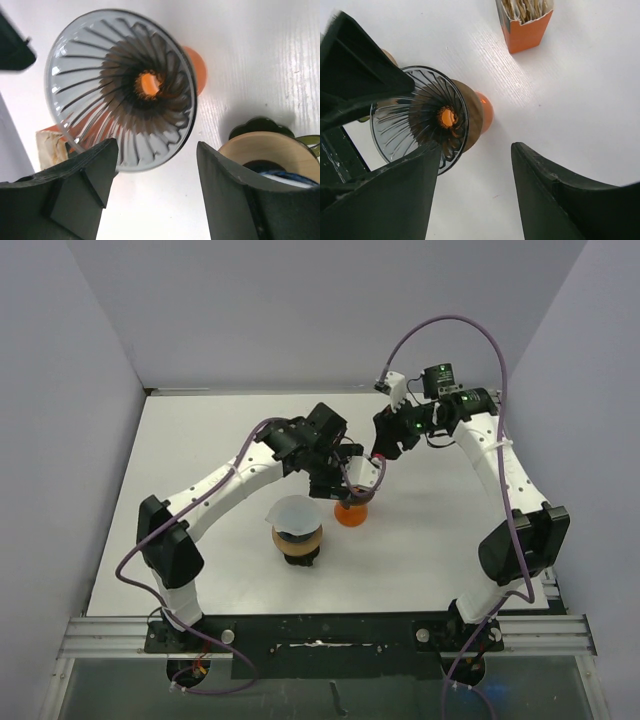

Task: Place the coffee filter in the dripper
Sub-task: Place the coffee dripper in the dripper holder, then move the coffee filter holder to the center of the board.

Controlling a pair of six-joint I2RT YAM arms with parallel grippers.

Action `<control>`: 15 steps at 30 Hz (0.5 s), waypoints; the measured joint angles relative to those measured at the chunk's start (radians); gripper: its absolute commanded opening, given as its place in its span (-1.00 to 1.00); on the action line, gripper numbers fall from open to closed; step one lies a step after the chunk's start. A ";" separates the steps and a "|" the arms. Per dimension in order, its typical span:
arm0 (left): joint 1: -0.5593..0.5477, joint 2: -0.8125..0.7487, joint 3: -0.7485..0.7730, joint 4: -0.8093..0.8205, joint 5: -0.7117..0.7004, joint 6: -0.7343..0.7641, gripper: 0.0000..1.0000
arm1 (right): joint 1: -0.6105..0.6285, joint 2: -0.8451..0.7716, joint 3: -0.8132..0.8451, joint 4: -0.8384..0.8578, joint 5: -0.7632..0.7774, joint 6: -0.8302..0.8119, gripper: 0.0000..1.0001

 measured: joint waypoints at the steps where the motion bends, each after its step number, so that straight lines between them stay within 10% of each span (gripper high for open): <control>1: 0.008 -0.009 0.006 -0.004 0.000 -0.001 0.27 | -0.008 0.000 0.003 0.000 -0.002 0.000 0.18; 15: 0.258 -0.096 0.050 0.018 0.095 -0.091 0.26 | -0.133 -0.080 -0.038 0.035 -0.052 0.001 0.19</control>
